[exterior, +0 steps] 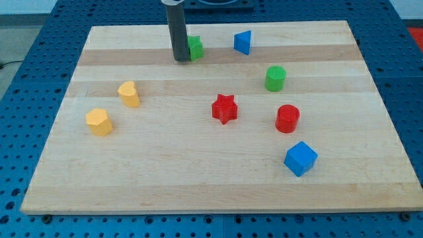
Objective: Move the green circle right to the blue triangle
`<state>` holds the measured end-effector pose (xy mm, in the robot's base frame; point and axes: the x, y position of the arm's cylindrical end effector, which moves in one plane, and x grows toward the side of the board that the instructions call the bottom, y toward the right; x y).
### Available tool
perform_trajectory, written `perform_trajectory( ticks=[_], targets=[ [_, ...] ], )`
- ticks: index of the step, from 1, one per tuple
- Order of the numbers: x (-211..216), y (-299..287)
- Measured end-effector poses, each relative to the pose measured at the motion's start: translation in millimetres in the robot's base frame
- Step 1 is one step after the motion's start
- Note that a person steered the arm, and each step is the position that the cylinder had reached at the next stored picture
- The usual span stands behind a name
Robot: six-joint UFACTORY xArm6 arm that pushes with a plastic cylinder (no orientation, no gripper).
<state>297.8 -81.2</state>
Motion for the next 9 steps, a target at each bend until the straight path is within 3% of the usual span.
perform_trajectory(
  ticks=[1, 3, 4, 6, 7, 9],
  targets=[
    [-6, 0],
    [57, 8],
    [78, 77],
    [127, 114],
    [117, 169],
    [67, 204]
  ],
)
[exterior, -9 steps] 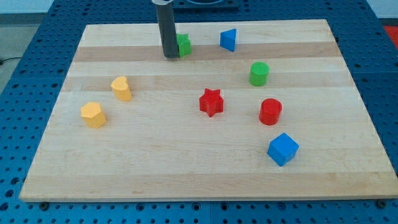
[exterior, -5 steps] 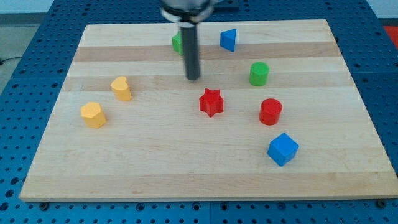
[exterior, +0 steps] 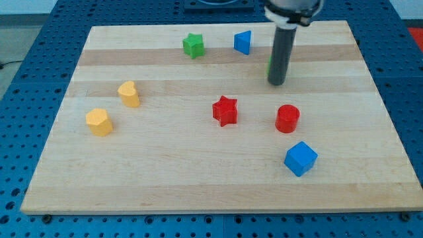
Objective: Move the green circle right to the blue triangle
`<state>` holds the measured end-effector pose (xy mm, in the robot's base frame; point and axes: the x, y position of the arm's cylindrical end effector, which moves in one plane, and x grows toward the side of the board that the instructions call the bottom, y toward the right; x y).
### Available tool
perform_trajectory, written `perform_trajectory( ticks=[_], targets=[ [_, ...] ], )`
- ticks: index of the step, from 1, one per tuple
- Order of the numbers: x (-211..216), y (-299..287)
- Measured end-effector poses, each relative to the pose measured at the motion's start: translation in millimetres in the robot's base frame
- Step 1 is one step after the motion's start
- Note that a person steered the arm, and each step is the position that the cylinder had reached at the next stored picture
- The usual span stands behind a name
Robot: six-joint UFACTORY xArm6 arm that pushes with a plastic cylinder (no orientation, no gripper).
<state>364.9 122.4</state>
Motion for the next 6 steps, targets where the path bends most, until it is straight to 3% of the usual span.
perform_trajectory(
  ticks=[2, 4, 6],
  targets=[
    [-61, 6],
    [-63, -65],
    [-64, -58]
  ],
)
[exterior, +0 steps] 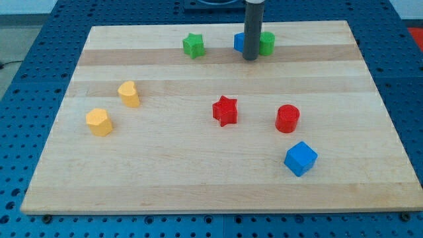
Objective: Move the green circle right to the blue triangle
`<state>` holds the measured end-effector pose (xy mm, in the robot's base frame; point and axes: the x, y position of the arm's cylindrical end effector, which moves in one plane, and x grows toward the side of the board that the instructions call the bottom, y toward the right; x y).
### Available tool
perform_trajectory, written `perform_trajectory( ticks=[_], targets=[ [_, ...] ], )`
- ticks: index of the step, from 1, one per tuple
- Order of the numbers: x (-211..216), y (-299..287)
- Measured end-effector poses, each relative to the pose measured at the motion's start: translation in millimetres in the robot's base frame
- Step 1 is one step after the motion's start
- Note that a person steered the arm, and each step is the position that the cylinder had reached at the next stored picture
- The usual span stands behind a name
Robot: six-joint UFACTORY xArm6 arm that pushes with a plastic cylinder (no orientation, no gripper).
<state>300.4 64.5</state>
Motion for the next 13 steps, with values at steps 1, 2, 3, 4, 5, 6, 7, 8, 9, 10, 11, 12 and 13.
perform_trajectory(
  ticks=[1, 2, 3, 4, 5, 6, 7, 8, 9, 10, 11, 12, 13],
  targets=[
    [-6, 0],
    [-7, 2],
    [-7, 6],
    [-7, 15],
    [-7, 14],
    [-10, 13],
    [-18, 15],
    [-23, 37],
    [-24, 55],
    [-43, 51],
    [-46, 15],
    [-54, 6],
    [-61, -8]
  ],
)
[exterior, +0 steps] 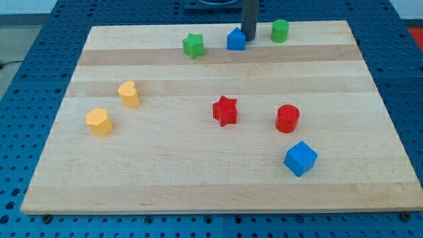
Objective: Move the green circle right to the blue triangle
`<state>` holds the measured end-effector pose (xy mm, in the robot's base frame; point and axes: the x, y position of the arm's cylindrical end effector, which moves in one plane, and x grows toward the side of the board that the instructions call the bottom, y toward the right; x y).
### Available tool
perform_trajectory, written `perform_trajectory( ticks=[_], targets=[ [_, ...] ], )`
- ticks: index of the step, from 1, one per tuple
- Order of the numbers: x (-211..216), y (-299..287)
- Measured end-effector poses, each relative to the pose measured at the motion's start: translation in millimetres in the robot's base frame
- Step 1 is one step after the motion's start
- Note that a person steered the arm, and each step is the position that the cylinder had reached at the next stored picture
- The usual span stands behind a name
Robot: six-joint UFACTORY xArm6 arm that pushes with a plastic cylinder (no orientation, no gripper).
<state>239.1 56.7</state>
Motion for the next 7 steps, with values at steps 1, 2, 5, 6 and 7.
perform_trajectory(
  ticks=[1, 2, 5, 6, 7],
  targets=[
    [-11, 14],
    [-39, 52],
    [-6, 71],
    [-6, 87],
    [-12, 78]
  ],
)
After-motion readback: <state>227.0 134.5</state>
